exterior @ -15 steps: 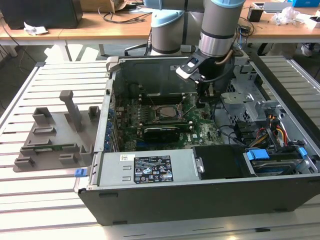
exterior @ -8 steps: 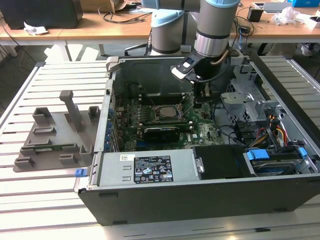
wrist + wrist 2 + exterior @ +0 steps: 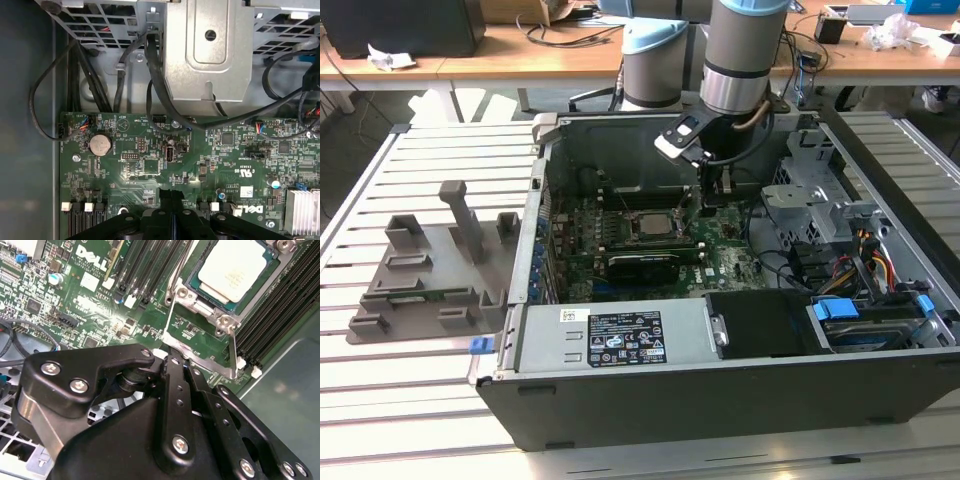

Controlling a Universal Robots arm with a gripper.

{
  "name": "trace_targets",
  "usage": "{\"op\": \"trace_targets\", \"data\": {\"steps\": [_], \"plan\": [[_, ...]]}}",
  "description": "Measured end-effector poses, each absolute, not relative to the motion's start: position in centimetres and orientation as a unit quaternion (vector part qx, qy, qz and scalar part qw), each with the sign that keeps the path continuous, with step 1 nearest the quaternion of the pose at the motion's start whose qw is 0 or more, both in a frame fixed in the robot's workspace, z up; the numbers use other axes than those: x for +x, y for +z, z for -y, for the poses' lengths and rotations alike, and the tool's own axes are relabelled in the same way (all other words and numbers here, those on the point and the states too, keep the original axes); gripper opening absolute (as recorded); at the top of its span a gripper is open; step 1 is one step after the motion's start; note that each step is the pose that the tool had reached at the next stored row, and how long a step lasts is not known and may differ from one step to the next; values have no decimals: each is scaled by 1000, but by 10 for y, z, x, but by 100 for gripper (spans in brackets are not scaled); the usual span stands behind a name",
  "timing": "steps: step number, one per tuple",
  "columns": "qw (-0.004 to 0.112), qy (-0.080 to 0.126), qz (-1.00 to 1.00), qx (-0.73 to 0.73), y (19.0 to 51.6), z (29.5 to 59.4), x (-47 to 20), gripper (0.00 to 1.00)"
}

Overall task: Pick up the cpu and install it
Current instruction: 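Close the cpu cover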

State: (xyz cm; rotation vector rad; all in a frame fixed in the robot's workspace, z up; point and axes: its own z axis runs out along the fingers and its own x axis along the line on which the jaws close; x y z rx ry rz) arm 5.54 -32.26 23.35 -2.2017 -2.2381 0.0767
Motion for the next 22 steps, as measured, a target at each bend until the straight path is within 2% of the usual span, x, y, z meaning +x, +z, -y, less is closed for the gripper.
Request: {"op": "trace_targets", "data": {"steps": [22], "plan": [[1, 24, 713, -701, 233, 323, 36, 11]]}}
